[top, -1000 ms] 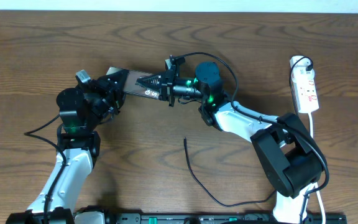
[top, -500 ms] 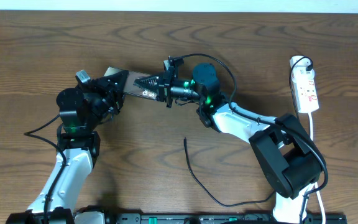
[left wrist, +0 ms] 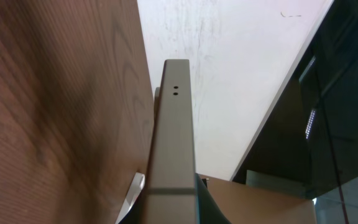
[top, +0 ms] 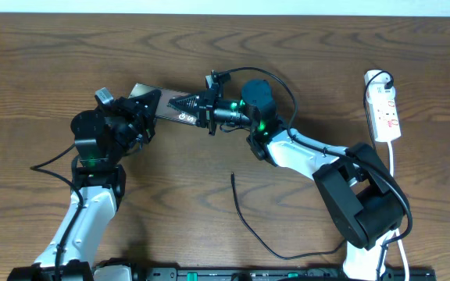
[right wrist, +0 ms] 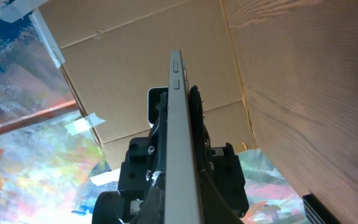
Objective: Plug charger to phone and switch on socket
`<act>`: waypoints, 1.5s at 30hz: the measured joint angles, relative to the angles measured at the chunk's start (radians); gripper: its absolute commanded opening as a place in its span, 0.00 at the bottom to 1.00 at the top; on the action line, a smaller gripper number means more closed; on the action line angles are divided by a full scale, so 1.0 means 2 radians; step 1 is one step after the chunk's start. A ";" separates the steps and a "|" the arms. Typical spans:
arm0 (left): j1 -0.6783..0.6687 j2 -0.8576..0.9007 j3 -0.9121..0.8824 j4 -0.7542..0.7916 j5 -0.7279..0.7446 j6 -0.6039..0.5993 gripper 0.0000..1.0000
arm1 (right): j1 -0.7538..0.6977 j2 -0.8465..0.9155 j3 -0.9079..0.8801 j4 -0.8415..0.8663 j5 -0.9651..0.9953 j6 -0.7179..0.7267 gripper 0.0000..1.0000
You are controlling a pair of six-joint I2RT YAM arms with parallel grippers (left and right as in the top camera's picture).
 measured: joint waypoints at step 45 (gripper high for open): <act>0.227 0.008 -0.003 0.130 0.369 0.179 0.07 | -0.042 0.000 0.005 -0.031 -0.096 -0.217 0.99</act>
